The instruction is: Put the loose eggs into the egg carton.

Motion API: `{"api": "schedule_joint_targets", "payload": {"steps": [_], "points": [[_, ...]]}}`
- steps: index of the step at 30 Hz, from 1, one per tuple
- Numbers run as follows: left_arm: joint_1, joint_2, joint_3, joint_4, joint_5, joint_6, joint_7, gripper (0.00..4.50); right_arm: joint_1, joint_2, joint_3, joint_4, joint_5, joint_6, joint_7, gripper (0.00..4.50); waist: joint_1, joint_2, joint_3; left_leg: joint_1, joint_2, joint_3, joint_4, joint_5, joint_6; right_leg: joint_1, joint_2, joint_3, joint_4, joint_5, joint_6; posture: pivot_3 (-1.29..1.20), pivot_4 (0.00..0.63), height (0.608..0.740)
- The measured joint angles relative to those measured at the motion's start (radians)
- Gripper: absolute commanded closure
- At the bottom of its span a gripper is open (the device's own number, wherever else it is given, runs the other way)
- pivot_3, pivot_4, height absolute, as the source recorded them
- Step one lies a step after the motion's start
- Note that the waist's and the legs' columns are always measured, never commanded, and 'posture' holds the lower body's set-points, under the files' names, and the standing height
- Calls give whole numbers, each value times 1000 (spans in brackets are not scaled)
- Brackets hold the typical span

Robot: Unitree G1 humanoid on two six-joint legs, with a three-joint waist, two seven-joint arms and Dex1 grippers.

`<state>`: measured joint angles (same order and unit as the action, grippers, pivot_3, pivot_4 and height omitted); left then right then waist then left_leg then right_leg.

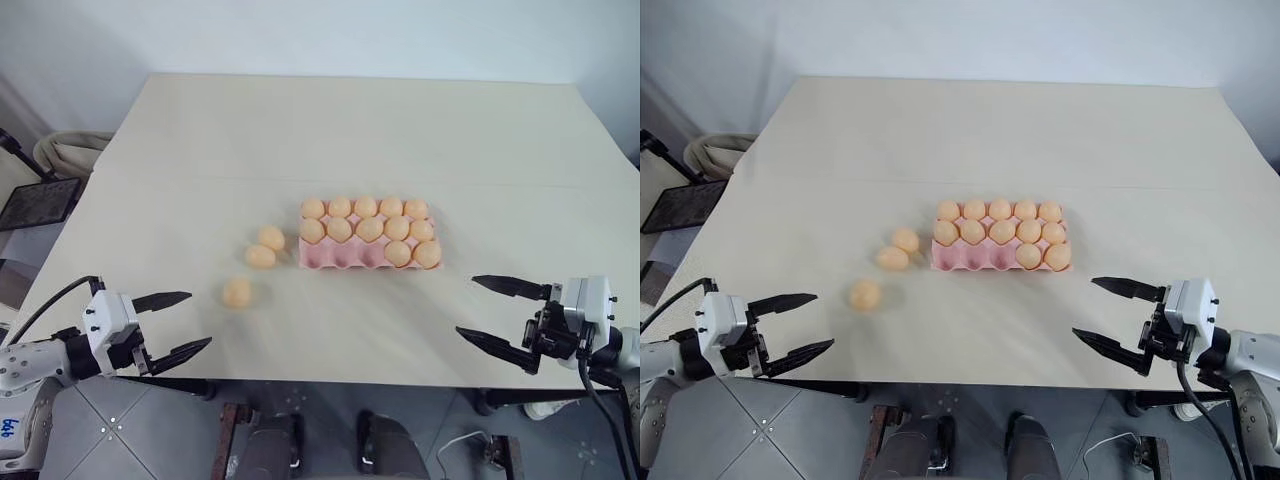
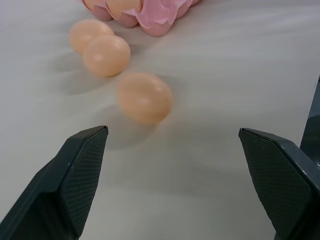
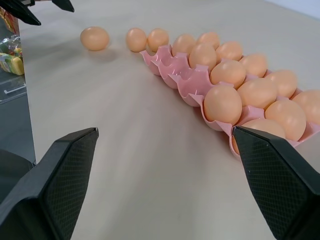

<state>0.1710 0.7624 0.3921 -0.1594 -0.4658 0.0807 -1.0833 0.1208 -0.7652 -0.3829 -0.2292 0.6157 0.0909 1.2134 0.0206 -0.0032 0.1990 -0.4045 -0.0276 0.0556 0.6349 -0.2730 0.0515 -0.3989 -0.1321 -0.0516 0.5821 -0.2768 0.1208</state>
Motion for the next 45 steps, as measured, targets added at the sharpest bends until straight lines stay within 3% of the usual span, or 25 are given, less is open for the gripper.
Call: {"api": "schedule_joint_targets", "payload": {"steps": [9,17,20,27,32,36,39,45], "points": [[-110,-1,-62,18,23,66,67,61,15,-18,-59,-53,46,10,4,0,2,0,0,1,0,2,0,0,0,-1,0,-1,1,0,0,0,150,740],[-264,-66,-185,199,130,82,176,61,52,-31,-95,-126,71,46,-25,0,2,0,0,2,1,5,0,0,-1,-1,0,-1,4,1,1,0,150,740],[-303,-90,-221,253,156,77,185,610,56,-27,-95,-139,71,52,-43,0,3,-1,0,2,1,6,1,0,-1,-2,0,-1,5,1,1,0,150,740],[-334,-97,-237,290,162,44,183,2771,52,-25,-94,-155,72,66,-69,0,3,-1,-1,2,1,6,1,0,-1,-3,0,-1,5,1,1,0,150,740],[-364,-100,-240,210,84,70,106,2827,73,-16,-94,-156,72,68,-79,0,6,-1,-1,1,1,6,1,1,-1,-3,-1,-1,5,1,1,0,150,740],[-500,-106,-292,166,64,149,90,2827,97,-13,-97,-156,71,68,-85,0,10,-1,-1,1,1,6,4,1,-1,-2,-1,-2,7,1,1,0,150,740],[-640,-134,-353,164,64,198,81,2827,113,-10,-102,-162,71,67,-96,0,6,-1,-1,1,1,6,10,0,-2,0,0,-2,9,1,2,0,150,740],[-768,-249,-500,258,115,200,39,2827,163,13,-116,-185,70,64,-125,0,5,-1,-1,1,2,10,14,0,-2,0,1,-3,9,2,3,0,150,740]]}}
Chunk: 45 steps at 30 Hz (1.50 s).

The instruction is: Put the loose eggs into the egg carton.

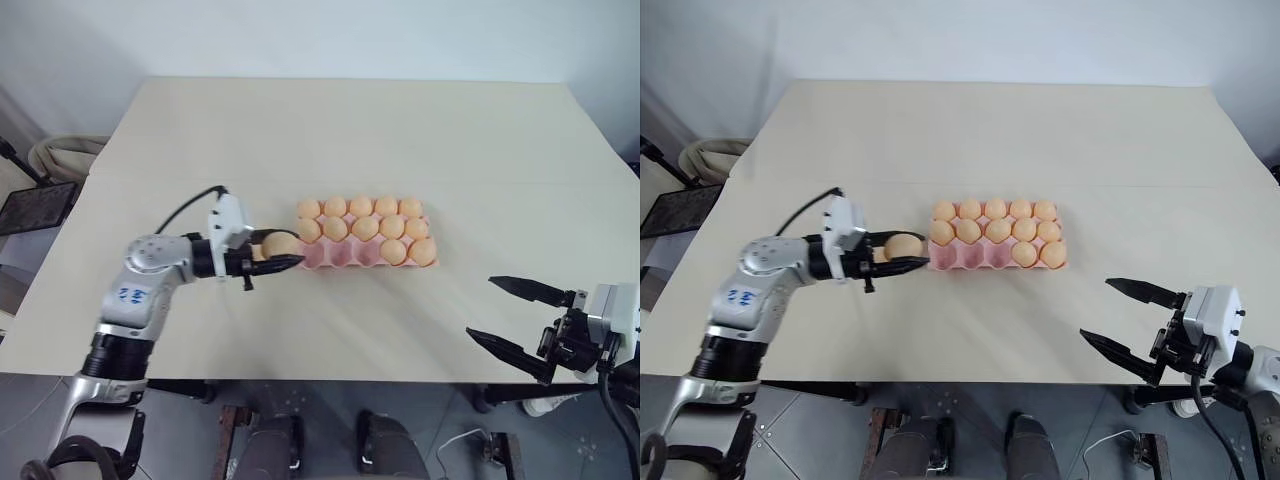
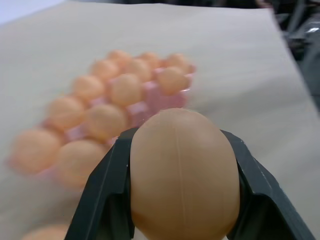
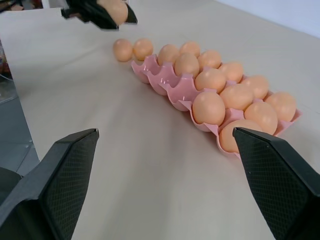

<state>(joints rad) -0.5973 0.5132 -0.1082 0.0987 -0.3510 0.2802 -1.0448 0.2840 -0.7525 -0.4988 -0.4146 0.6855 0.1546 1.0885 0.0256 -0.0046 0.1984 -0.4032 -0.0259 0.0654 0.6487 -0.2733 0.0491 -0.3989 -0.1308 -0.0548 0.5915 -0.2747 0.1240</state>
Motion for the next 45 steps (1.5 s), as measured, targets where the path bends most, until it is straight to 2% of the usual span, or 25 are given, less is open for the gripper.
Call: {"api": "schedule_joint_targets", "payload": {"steps": [5,9,15,25,28,33,34,39,45], "points": [[-155,-147,-107,220,104,-61,14,2827,24,21,-14,-39,-6,-2,-29,0,11,-1,0,-1,0,0,4,-2,5,1,0,-4,0,2,2,0,150,740],[-266,-240,-126,435,166,-169,19,2827,58,44,-21,-68,-15,-4,-54,0,17,-1,0,-1,0,1,4,-3,6,1,0,-5,-1,2,2,0,150,740],[-356,-344,-135,676,220,-292,17,2827,104,73,-28,-108,-20,-11,-88,0,24,-1,0,-2,0,2,4,-3,5,1,0,-8,-2,2,2,0,150,740],[-490,-458,-107,919,280,-430,46,2827,137,102,-31,-140,-34,-29,-124,0,29,-1,1,-2,0,2,5,-4,7,1,0,-9,-2,2,3,0,150,740],[-493,-469,-106,957,294,-444,48,1861,144,108,-31,-147,-37,-39,-129,0,27,-1,1,-2,0,2,4,-4,7,1,0,-9,-2,2,3,0,150,740],[-511,-465,-79,979,301,-473,56,189,143,108,-31,-147,-37,-46,-129,0,28,-2,1,-2,0,3,5,-4,7,1,0,-9,-2,2,3,0,150,740],[-525,-462,-66,979,300,-483,58,49,139,108,-30,-146,-37,-46,-129,0,28,-2,1,-2,0,3,6,-4,7,1,0,-9,-1,2,3,0,150,740],[-583,-368,8,917,273,-510,29,49,93,97,-13,-119,-37,-46,-108,0,18,-2,1,-2,0,3,5,-4,7,1,0,-9,-1,3,3,0,150,740],[-533,-150,73,790,238,-462,-71,49,-4,78,40,-44,-42,-46,-59,0,-2,-2,1,-1,1,4,5,-2,3,1,0,-13,2,3,3,0,150,740]]}}
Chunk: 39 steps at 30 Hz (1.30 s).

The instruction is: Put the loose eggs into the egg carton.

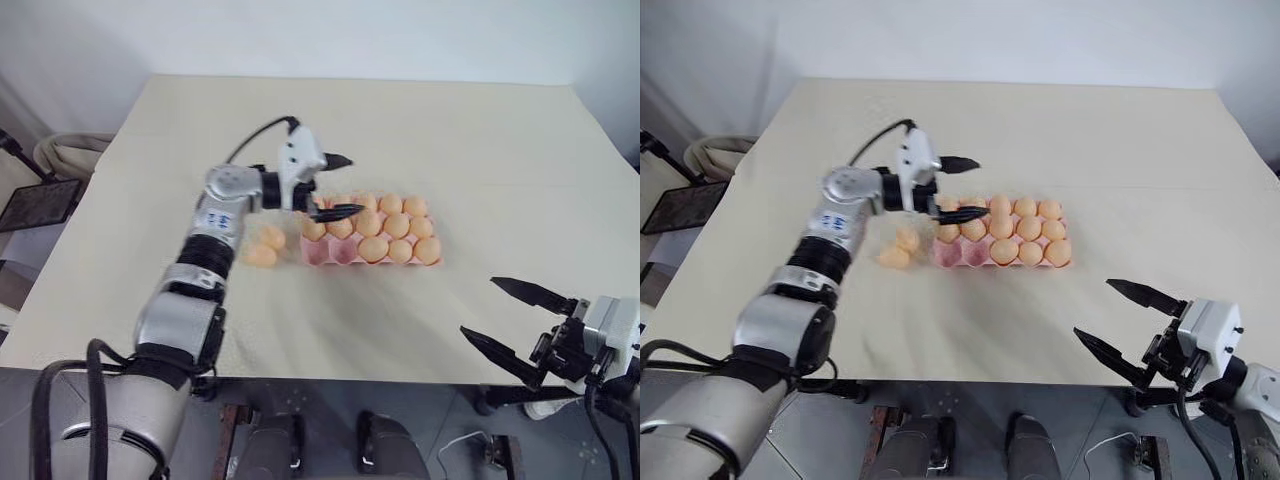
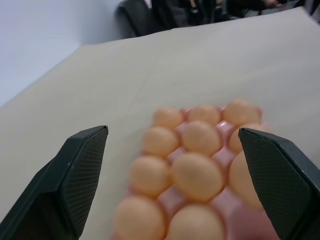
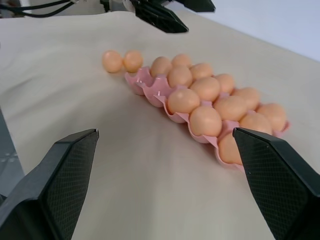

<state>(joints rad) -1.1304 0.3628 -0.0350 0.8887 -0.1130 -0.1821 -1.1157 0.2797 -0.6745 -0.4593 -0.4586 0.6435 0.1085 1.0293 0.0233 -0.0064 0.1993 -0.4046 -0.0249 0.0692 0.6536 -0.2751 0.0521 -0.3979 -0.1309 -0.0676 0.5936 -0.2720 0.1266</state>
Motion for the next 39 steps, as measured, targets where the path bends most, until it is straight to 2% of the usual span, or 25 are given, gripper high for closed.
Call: {"api": "schedule_joint_targets", "payload": {"steps": [3,7,11,16,21,27,30,34,39], "points": [[145,127,44,-138,-35,53,-45,49,-54,-8,34,43,-7,0,26,0,-14,0,0,1,1,1,-1,0,1,0,-1,-1,0,0,0,0,150,740],[433,229,116,-397,-115,138,-62,49,-110,-20,70,86,-17,-3,57,0,-20,0,0,0,2,-2,0,-2,1,-1,-3,2,1,0,0,0,150,740],[685,317,240,-608,-181,204,-20,49,-145,-28,83,127,-19,-14,98,0,-18,0,0,0,3,-5,-1,-5,-4,0,-4,0,-1,0,-1,0,150,740],[926,356,403,-792,-268,286,55,49,-184,-45,99,185,-23,-31,155,0,-22,1,0,1,2,-4,-1,-6,-4,0,-5,1,-4,0,-1,0,150,740],[1106,345,450,-930,-320,358,110,49,-227,-57,110,244,-38,-46,195,0,-21,1,0,1,3,-4,-1,-7,-2,0,-5,1,-5,-2,-4,0,150,740],[1143,334,444,-1034,-338,380,157,49,-249,-57,131,274,-48,-61,211,0,-22,1,0,2,4,-4,-2,-6,-3,0,-5,1,-3,-2,-7,0,150,740],[1119,333,397,-1039,-333,392,169,49,-253,-57,132,276,-49,-64,212,0,-22,2,-1,2,4,-3,-3,-6,-3,0,-5,1,-4,-2,-7,0,150,740],[970,307,264,-998,-282,412,208,49,-256,-58,132,276,-49,-65,207,0,-8,2,-1,2,4,-3,-2,-6,-3,0,-5,0,-3,-1,-7,0,150,740],[780,239,129,-789,-166,408,275,49,-229,-58,109,258,-47,-64,191,0,1,2,-1,2,4,-2,-2,-3,-6,-1,-3,-1,-2,-1,-6,0,150,740]]}}
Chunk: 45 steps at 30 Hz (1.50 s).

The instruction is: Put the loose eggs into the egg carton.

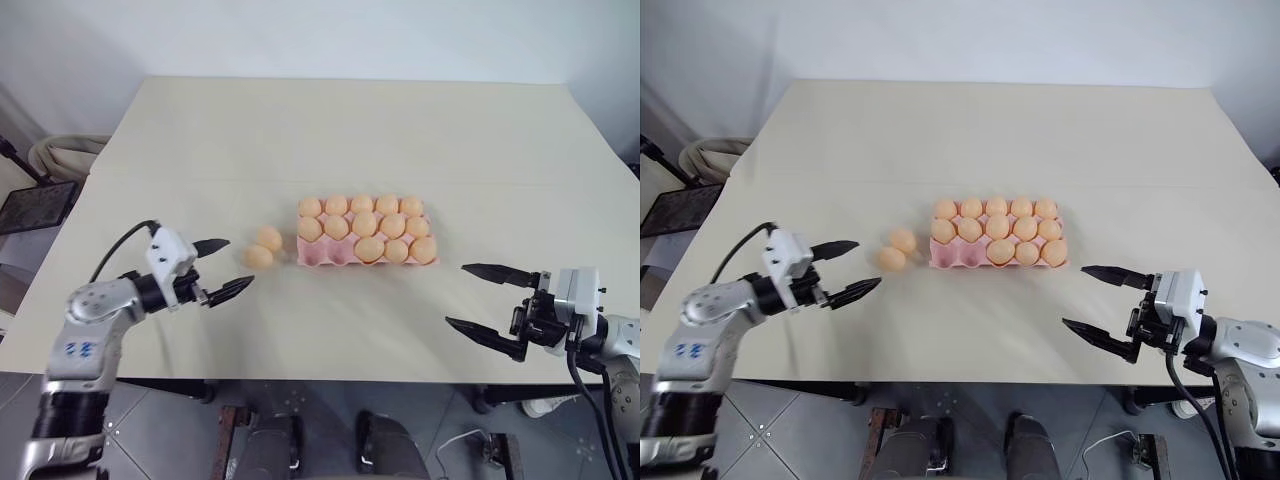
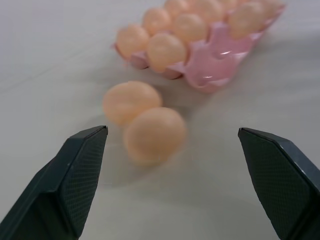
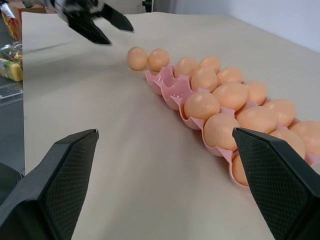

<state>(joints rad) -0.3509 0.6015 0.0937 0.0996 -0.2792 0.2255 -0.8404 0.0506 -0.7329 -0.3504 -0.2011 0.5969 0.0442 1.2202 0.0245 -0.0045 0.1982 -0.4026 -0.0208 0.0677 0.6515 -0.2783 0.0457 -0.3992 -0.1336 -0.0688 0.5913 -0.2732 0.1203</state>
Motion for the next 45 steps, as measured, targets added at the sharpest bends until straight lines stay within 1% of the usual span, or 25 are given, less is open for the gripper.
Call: {"api": "schedule_joint_targets", "payload": {"steps": [2,6,10,13,15,17,19,20,23,25,31,34,37,40,42,45], "points": [[-42,-15,-36,66,29,-9,8,49,23,-4,-17,-14,4,1,-6,0,-1,0,0,0,0,1,0,0,0,-1,0,-2,2,0,0,0,150,740],[-100,-45,-68,147,52,-19,9,49,72,-4,-54,-58,9,3,-35,0,0,0,0,0,1,3,0,-1,0,-1,0,-8,3,1,1,0,150,740],[-121,-81,-91,201,70,-32,21,49,112,6,-58,-112,15,7,-71,0,1,0,0,0,1,3,1,-2,1,0,-1,-9,2,1,2,0,150,740],[-134,-86,-94,231,83,-47,31,683,129,21,-58,-140,26,8,-91,0,1,0,0,0,1,4,2,-2,1,0,-1,-9,0,1,2,0,150,740],[-135,-86,-94,233,89,-47,35,1308,132,27,-58,-157,33,8,-98,0,0,0,0,0,1,4,2,-2,1,0,-1,-8,0,1,1,0,150,740],[-135,-86,-92,237,89,-49,37,2037,137,38,-52,-178,41,5,-101,0,0,0,0,0,1,4,2,-2,2,0,-1,-7,1,1,1,0,150,740],[-135,-83,-89,242,89,-52,37,2466,138,57,-33,-203,43,0,-102,0,0,0,0,0,1,4,2,-2,2,0,-1,-6,1,1,1,0,150,740],[-135,-83,-86,243,88,-52,37,2567,136,67,-21,-208,43,-6,-102,0,0,0,0,0,1,4,2,-2,2,0,-1,-5,1,1,1,0,150,740],[-134,-79,-77,245,85,-52,22,2623,122,113,10,-213,43,-45,-97,0,-1,0,0,0,2,4,2,-1,1,0,-1,-5,1,1,0,0,150,740],[-124,-69,-66,241,69,-53,-8,2623,121,113,21,-218,49,-45,-87,0,-1,0,0,0,2,4,2,-1,1,0,-2,-5,0,1,0,0,150,740],[-99,4,-33,114,-30,-59,-167,2623,124,112,19,-218,52,-45,-84,0,0,0,0,0,2,4,1,-2,1,-2,-3,-6,1,1,0,0,150,740],[-154,3,-58,82,-47,-34,-219,2623,124,105,-10,-205,53,-46,-82,0,7,0,0,0,1,3,2,-2,1,0,-4,-7,-1,1,0,0,150,740],[-247,-51,-120,101,-26,-33,-227,2623,129,85,-40,-168,51,-49,-75,0,9,0,0,0,-1,4,5,-2,3,2,-5,-7,-1,2,1,0,150,740],[-325,-126,-193,181,20,-61,-232,2623,138,67,-71,-109,38,-64,-70,0,10,0,0,0,-1,5,6,-2,4,3,-4,-10,-1,2,2,0,150,740],[-388,-194,-242,280,58,-95,-235,2623,162,60,-99,-77,26,-71,-67,0,10,-1,0,0,0,7,6,-2,4,2,-2,-12,0,2,2,0,150,740],[-456,-249,-273,383,91,-140,-231,2623,192,59,-123,-68,20,-81,-69,0,8,-1,0,0,1,8,6,-2,4,1,0,-13,1,2,2,0,150,740]]}}
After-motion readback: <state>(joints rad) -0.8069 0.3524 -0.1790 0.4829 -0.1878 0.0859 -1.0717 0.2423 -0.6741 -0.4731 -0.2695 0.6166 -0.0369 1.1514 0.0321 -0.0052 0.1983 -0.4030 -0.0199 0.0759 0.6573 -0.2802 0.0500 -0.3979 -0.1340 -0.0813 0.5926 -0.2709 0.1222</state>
